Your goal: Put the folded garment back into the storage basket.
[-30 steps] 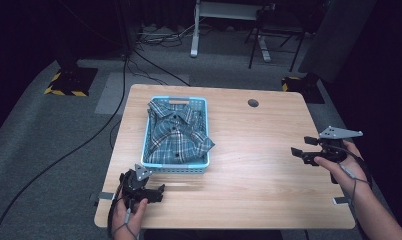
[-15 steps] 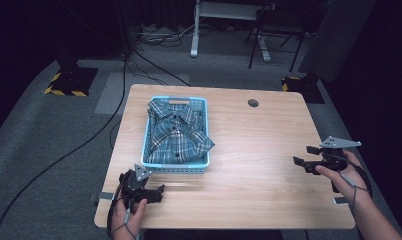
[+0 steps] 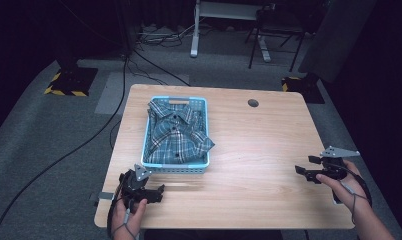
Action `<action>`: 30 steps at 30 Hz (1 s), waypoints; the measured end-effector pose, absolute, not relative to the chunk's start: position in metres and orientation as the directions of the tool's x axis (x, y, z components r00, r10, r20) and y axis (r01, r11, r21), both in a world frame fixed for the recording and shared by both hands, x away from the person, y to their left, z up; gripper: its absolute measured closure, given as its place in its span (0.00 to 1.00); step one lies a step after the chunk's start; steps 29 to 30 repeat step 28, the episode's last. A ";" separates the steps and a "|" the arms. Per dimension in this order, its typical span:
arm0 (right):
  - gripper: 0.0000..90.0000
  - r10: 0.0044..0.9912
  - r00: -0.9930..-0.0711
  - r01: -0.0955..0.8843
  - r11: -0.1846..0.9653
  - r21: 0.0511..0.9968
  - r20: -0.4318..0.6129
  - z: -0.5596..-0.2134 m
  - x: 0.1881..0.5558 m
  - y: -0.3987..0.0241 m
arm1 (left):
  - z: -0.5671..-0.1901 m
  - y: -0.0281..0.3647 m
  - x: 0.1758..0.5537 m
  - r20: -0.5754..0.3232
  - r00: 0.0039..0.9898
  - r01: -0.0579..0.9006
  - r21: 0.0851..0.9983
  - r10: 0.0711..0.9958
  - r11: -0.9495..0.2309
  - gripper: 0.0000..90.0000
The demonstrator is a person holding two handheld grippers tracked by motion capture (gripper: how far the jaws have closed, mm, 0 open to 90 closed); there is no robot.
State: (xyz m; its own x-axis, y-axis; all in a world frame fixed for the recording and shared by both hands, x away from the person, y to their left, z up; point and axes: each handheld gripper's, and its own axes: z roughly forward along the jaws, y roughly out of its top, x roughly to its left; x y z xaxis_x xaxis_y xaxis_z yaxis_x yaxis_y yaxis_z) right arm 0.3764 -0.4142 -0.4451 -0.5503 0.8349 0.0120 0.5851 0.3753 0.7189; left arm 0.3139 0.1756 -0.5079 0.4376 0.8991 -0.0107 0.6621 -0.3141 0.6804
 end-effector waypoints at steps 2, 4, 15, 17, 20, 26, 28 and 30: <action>0.25 0.837 -0.548 0.593 0.377 0.712 0.013 -0.450 0.375 -0.416 | -0.508 0.176 0.314 -0.011 0.437 0.662 0.680 0.899 -0.314 0.00; 0.25 0.838 -0.545 0.597 0.378 0.708 0.013 -0.454 0.373 -0.417 | -0.508 0.176 0.314 -0.011 0.437 0.662 0.681 0.899 -0.313 0.00; 0.24 0.847 -0.531 0.630 0.398 0.667 -0.004 -0.479 0.366 -0.422 | -0.508 0.176 0.314 -0.011 0.437 0.662 0.681 0.899 -0.313 0.00; 0.24 0.850 -0.526 0.637 0.389 0.665 0.007 -0.483 0.364 -0.423 | -0.508 0.176 0.314 -0.011 0.437 0.662 0.680 0.899 -0.313 0.00; 0.24 0.849 -0.528 0.639 0.393 0.662 0.005 -0.490 0.361 -0.423 | -0.508 0.176 0.314 -0.011 0.437 0.662 0.680 0.899 -0.314 0.00; 0.14 0.853 -0.522 0.582 0.357 0.731 -0.001 -0.505 0.353 -0.423 | -0.508 0.176 0.314 -0.011 0.439 0.662 0.680 0.898 -0.315 0.00; 0.14 0.847 -0.531 0.577 0.362 0.732 -0.001 -0.506 0.352 -0.424 | -0.508 0.176 0.314 -0.011 0.438 0.662 0.680 0.899 -0.314 0.00; 0.14 0.847 -0.531 0.577 0.362 0.732 -0.001 -0.506 0.352 -0.424 | -0.508 0.176 0.314 -0.011 0.438 0.662 0.680 0.899 -0.314 0.00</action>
